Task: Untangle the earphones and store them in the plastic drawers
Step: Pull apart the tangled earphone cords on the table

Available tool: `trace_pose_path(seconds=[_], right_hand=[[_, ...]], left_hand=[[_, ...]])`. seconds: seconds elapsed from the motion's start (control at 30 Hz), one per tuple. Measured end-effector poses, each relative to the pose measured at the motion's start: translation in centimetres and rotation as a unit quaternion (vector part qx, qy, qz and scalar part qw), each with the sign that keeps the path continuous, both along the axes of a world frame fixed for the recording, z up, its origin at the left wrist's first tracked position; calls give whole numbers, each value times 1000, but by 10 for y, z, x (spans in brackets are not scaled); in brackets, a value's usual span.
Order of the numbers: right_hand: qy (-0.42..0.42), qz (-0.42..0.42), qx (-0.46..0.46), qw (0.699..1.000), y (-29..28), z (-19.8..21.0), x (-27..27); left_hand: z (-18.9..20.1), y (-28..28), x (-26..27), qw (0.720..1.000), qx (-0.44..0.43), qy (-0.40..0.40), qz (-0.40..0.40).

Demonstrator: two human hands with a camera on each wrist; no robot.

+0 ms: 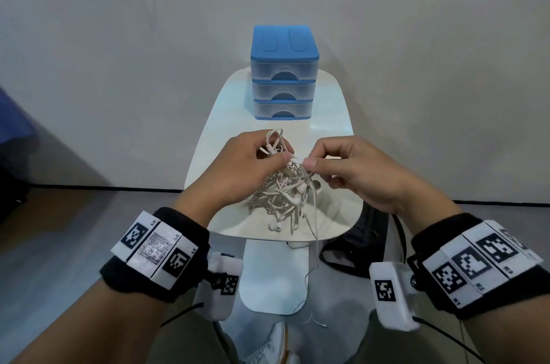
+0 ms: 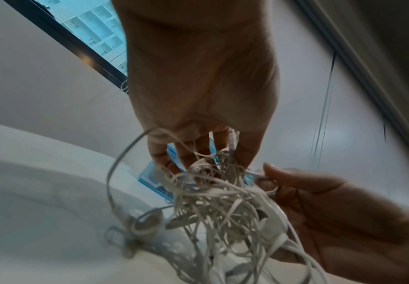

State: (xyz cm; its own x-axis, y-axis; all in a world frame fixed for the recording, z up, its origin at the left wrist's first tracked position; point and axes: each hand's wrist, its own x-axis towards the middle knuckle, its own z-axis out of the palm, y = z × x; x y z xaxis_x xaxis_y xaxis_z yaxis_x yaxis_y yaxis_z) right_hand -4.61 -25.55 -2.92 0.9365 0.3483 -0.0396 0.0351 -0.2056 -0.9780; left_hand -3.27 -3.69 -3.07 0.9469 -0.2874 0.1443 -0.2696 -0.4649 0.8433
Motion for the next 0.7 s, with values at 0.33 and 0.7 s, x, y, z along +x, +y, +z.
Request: trace_pose_path(seconds=[0.33,0.7], right_hand=[[-46,-26,-29,998,-12,-6,-4],[-171,-44,-199,964,14,7,-4]], left_hand=[[-1,-2,3,999,14,-25,36],[3,-8,1,997,27,-44,58]])
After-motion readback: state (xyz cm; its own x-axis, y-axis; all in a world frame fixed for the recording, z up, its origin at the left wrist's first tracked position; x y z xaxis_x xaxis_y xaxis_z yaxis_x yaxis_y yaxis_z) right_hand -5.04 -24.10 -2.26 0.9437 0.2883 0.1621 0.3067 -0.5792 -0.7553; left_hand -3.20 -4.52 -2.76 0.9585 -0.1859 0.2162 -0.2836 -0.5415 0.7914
